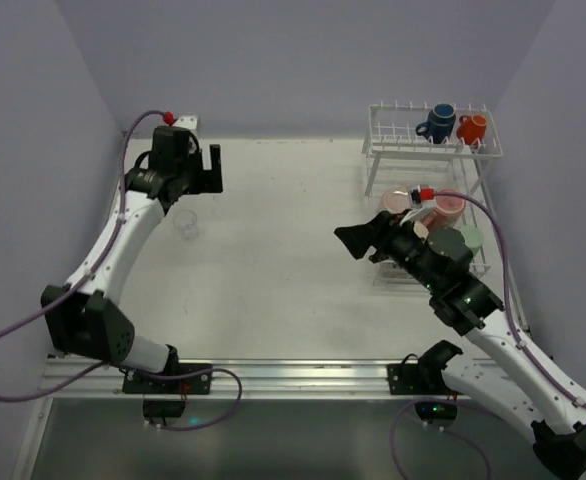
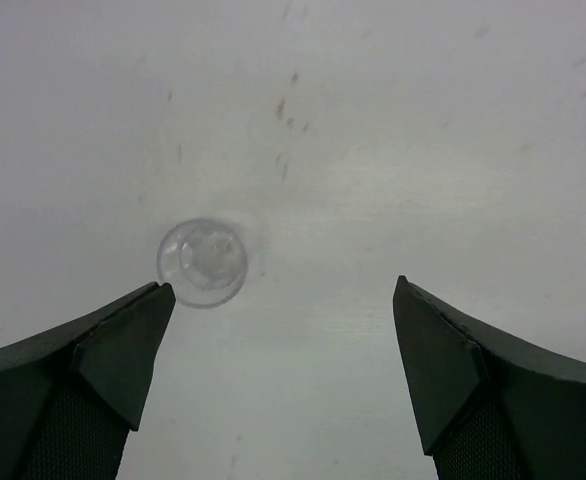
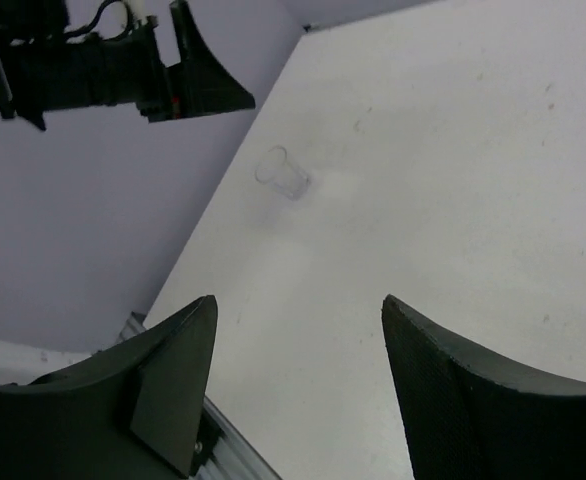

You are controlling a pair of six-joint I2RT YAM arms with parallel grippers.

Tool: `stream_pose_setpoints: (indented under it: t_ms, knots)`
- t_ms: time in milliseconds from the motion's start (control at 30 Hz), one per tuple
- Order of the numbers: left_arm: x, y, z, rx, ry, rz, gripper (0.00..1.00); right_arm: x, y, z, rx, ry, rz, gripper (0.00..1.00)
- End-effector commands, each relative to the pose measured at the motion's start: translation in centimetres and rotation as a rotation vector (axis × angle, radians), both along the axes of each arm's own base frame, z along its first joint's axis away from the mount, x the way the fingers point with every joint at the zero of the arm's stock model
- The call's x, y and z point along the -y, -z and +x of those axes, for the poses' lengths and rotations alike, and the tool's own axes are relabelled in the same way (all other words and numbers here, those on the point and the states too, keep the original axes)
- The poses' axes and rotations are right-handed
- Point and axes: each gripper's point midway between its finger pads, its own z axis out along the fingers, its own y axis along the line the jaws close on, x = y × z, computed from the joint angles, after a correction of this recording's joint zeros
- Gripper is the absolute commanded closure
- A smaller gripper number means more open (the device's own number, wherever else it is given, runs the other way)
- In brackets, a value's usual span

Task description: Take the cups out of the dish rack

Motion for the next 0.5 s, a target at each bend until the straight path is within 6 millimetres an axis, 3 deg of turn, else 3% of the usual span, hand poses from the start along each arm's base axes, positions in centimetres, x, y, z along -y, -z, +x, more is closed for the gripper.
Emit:
stream_pose_setpoints:
  t_ms: [0, 33, 100, 133, 167, 233, 267, 300, 367, 400, 433, 467]
  knots:
    - [5.5, -11.7, -0.5, 0.414, 0.142, -0.132, 0.0, 2.8, -3.3, 1.9, 0.087, 0.159, -0.102, 0.32]
    - [8.0, -12.8, -1.7, 0.444, 0.224, -0.19, 0.0, 3.5, -5.4, 2.5, 0.121, 0.204, -0.108, 0.34]
    - [10.2, -15.0, -4.3, 0.531, 0.324, -0.306, 0.0, 5.7, -6.1, 4.5, 0.141, 0.338, -0.203, 0.38]
    - [11.9, -15.2, -5.9, 0.533, 0.418, -0.373, 0.0, 6.7, -7.9, 4.9, 0.161, 0.386, -0.219, 0.38]
    - [12.1, -16.6, -7.7, 0.585, 0.459, -0.413, 0.0, 7.6, -8.4, 5.6, 0.17, 0.432, -0.254, 0.39]
    - [13.2, -14.5, -9.9, 0.57, 0.543, -0.472, 0.0, 10.9, -10.0, 7.8, 0.178, 0.587, -0.34, 0.39]
    - [13.1, -15.3, -11.5, 0.616, 0.573, -0.491, 0.0, 11.9, -10.5, 8.6, 0.178, 0.623, -0.361, 0.37]
    - [13.2, -13.3, -12.3, 0.595, 0.591, -0.501, 0.0, 14.1, -10.8, 9.7, 0.167, 0.689, -0.386, 0.33]
    - [13.6, -11.4, -14.6, 0.583, 0.662, -0.533, 0.0, 15.4, -11.5, 12.0, 0.157, 0.728, -0.425, 0.15]
    - [13.8, -11.4, -15.3, 0.601, 0.691, -0.542, 0.0, 17.0, -13.0, 12.8, 0.167, 0.782, -0.438, 0.09]
    - [14.1, -11.0, -16.1, 0.596, 0.723, -0.559, 0.0, 17.7, -13.1, 13.7, 0.158, 0.81, -0.463, 0.01]
    - [14.0, -11.2, -16.8, 0.615, 0.743, -0.563, 0.0, 18.0, -11.9, 15.7, 0.121, 0.824, -0.508, 0.01]
